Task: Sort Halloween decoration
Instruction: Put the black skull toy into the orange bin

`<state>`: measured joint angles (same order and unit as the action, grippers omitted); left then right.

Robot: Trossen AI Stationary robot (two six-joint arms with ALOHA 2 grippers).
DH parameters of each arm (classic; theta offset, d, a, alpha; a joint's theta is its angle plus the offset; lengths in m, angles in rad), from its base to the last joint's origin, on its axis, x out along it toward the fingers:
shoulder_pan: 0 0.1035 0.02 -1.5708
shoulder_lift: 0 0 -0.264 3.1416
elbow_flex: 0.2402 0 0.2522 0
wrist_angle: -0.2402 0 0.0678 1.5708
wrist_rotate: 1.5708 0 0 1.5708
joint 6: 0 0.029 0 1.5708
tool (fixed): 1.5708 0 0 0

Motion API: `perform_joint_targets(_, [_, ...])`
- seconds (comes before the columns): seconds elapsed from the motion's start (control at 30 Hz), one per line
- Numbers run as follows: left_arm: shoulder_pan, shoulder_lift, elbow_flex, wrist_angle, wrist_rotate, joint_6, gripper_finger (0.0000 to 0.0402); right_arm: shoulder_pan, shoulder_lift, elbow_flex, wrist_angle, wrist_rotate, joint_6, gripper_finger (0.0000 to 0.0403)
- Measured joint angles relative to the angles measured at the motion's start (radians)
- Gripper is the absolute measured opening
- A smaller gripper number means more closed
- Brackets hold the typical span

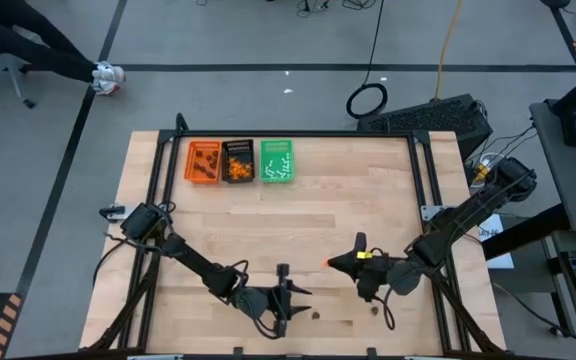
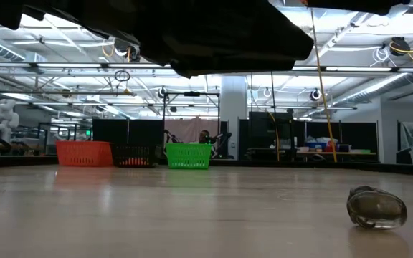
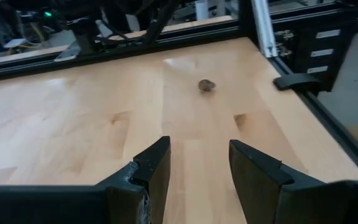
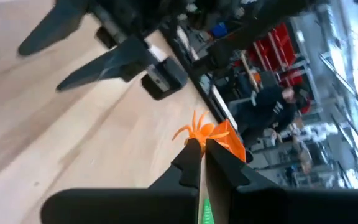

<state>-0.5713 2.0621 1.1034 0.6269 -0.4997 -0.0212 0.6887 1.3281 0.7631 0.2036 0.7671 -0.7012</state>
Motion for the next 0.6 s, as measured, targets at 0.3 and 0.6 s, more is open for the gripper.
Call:
perform_joint_targets(0.3, [-0.012,-0.002,-0.009,0.000,-0.108,-0.023,0.0162,-0.163,0.000,0.000,0.176,0.015,0.340,0.0000])
perform_joint_targets(0.6, [-0.044,-0.056,-0.030,-0.062,-0.287,-0.034,0.0162,-0.543,0.000,0.000,0.209,-0.442,0.567,0.0000])
